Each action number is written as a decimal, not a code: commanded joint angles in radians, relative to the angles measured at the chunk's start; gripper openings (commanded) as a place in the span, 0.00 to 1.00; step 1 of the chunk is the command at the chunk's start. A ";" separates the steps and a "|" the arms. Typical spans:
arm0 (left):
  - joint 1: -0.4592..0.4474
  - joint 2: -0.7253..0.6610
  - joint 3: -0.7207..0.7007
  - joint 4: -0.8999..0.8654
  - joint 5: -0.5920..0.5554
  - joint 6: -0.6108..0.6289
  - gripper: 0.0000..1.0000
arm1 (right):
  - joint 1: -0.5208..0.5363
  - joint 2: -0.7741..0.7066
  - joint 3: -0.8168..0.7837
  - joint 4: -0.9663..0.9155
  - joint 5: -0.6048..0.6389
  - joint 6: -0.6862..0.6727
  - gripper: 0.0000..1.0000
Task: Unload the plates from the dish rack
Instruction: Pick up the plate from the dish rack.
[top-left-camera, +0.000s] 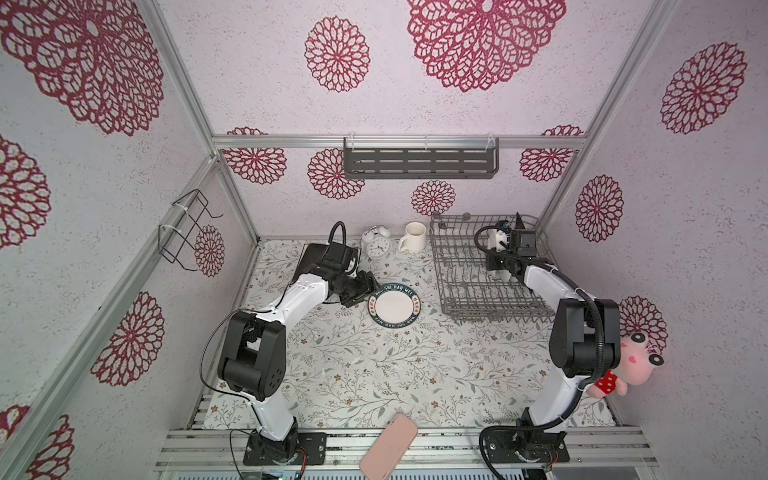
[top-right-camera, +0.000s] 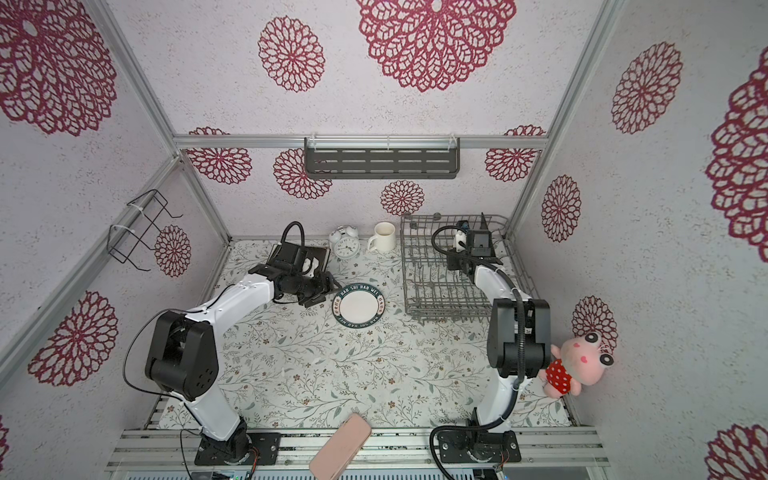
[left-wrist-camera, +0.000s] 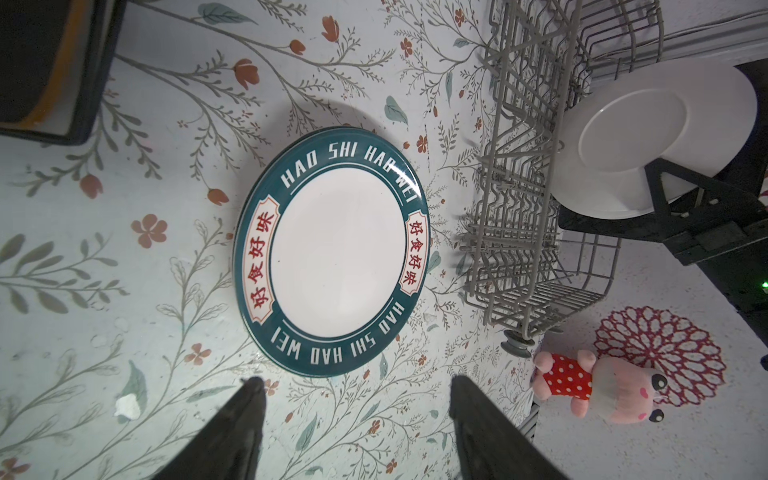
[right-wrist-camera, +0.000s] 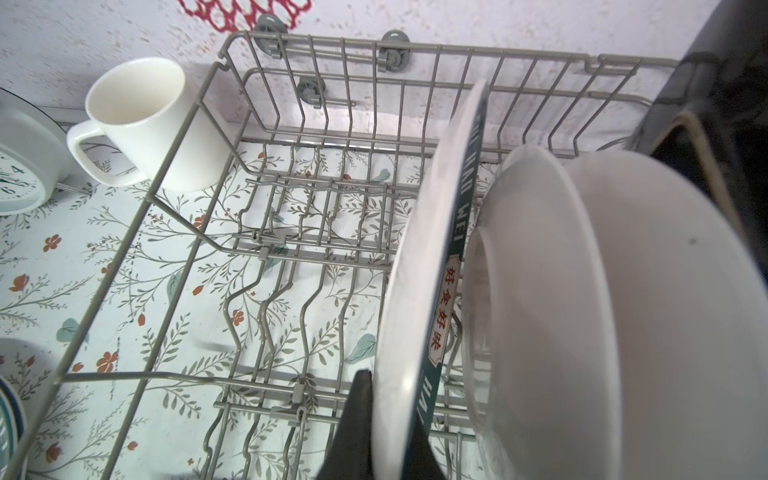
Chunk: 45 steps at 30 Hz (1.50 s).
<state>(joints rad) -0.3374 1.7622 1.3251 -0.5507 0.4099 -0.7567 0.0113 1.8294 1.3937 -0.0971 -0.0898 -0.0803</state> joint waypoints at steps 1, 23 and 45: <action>0.006 -0.035 -0.020 0.033 0.012 -0.005 0.73 | -0.004 -0.078 0.055 0.025 0.045 -0.031 0.00; 0.018 -0.088 -0.009 0.037 0.046 0.010 0.73 | 0.139 -0.256 0.056 -0.029 -0.076 -0.098 0.00; 0.180 -0.308 0.028 0.131 0.277 -0.041 0.86 | 0.584 -0.534 -0.111 -0.008 0.029 -0.771 0.00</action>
<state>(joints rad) -0.1638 1.5036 1.3670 -0.4511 0.6518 -0.7872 0.5407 1.3182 1.2724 -0.1368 -0.1822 -0.6659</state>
